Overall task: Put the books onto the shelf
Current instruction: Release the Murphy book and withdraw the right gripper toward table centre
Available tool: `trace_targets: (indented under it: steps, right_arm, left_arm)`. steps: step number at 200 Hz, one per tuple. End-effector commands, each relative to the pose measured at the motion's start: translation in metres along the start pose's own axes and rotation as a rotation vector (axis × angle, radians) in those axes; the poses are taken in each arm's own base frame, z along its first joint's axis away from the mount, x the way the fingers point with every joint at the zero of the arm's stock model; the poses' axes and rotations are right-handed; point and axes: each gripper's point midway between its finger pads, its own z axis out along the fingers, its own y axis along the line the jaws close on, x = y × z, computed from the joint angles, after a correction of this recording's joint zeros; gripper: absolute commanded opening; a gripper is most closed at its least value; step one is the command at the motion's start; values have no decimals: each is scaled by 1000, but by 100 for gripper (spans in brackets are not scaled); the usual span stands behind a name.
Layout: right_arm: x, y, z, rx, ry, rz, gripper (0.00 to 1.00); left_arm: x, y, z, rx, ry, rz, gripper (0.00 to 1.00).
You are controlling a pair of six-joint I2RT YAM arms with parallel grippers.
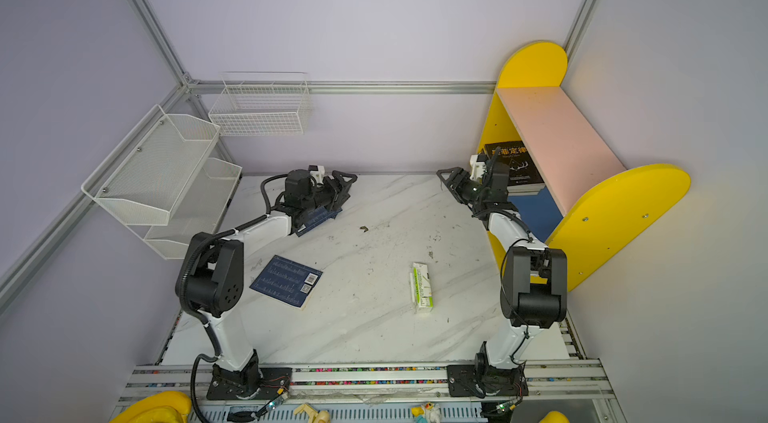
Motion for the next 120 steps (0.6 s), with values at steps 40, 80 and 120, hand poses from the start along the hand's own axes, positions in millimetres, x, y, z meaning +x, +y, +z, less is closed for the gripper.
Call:
trace_targets:
  steps: [40, 80, 120]
  right_arm:
    - [42, -11, 27, 51, 8, -121, 69]
    - [89, -5, 82, 64, 109, -187, 69]
    - [131, -12, 129, 115, 202, -260, 75]
  left_arm:
    - [-1, 130, -82, -485, -112, 28, 93]
    - [-47, 157, -123, -638, -242, 71, 99]
    - [-86, 181, -128, -727, -307, 85, 100]
